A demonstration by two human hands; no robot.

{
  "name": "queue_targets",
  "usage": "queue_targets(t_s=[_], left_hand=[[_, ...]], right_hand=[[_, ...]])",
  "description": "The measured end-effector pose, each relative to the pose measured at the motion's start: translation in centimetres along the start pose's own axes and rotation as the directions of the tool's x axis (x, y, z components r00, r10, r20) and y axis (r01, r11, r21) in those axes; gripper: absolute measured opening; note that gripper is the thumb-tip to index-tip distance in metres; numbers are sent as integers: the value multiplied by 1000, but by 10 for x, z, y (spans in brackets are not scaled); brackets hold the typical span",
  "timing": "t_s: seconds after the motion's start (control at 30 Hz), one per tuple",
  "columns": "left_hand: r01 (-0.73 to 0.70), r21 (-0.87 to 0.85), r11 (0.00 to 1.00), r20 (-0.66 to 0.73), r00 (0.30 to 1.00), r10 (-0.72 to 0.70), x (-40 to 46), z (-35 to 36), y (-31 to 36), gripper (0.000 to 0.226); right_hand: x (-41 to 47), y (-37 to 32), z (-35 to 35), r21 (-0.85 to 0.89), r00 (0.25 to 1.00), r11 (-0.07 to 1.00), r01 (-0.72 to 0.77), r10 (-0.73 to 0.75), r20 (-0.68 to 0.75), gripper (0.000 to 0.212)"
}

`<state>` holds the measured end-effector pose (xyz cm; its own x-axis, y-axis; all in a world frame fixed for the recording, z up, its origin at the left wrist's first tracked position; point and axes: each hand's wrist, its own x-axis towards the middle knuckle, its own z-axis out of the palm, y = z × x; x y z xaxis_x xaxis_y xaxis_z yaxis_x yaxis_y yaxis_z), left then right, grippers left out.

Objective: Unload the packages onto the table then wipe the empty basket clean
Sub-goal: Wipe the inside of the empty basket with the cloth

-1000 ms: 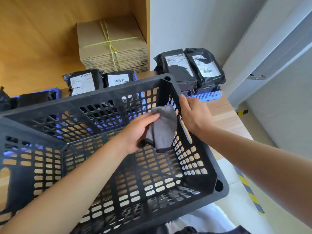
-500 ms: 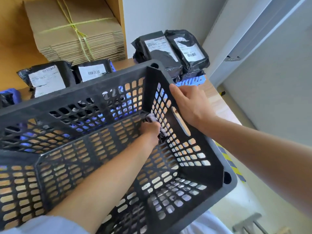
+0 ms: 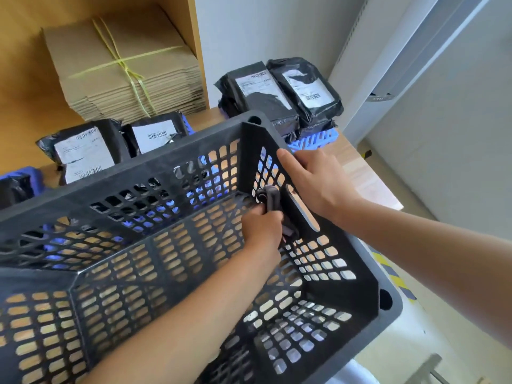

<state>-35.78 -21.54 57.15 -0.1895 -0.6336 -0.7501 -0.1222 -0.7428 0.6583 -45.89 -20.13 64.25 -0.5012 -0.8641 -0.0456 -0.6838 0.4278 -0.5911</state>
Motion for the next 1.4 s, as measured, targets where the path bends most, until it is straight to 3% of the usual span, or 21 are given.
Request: queue_targets(t_s=[0.13,0.33,0.4,0.5,0.6,0.7,0.8,0.93,1.1,1.4], left_hand=[[-36,-4,999,30,999,36,-17,-2,-3,29],[-118,-22,993,214,969,120,-41,-16,-21,32],[-136,63,989,316,942,109,-37,-30,-22,28],[-112,282,953,465,884,-34,-24,-52,-23,22],[35,282,959,299,946,-123,7,-66,-32,24],[54,234,971,87,993,-77,37,-60,-44,32],[85,222,971,57,993,-99,44,-29,-52,32],[79,213,974,-38,997,-72,38,6,-63,13],[132,153,979,-69,990,-123,26,9,-45,5],[13,15,1000,125,992,-15,-45,-3,-22,21]], right_hand=[[-1,-2,0,-12,1000,1000,7,-7,0,58],[-2,-2,1,-12,1000,1000,-1,1,5,58],[-2,-2,0,-4,1000,1000,0,0,4,58],[-1,-1,0,-6,1000,1000,5,-5,8,58],[0,0,0,-2,1000,1000,1,-1,8,59],[0,2,2,1,1000,1000,-13,13,9,63],[1,0,1,6,1000,1000,-20,20,9,60],[0,0,0,5,999,999,-41,41,11,58],[-1,-3,-1,-4,999,999,-43,43,19,58],[-2,-4,-3,16,998,999,-30,29,51,60]])
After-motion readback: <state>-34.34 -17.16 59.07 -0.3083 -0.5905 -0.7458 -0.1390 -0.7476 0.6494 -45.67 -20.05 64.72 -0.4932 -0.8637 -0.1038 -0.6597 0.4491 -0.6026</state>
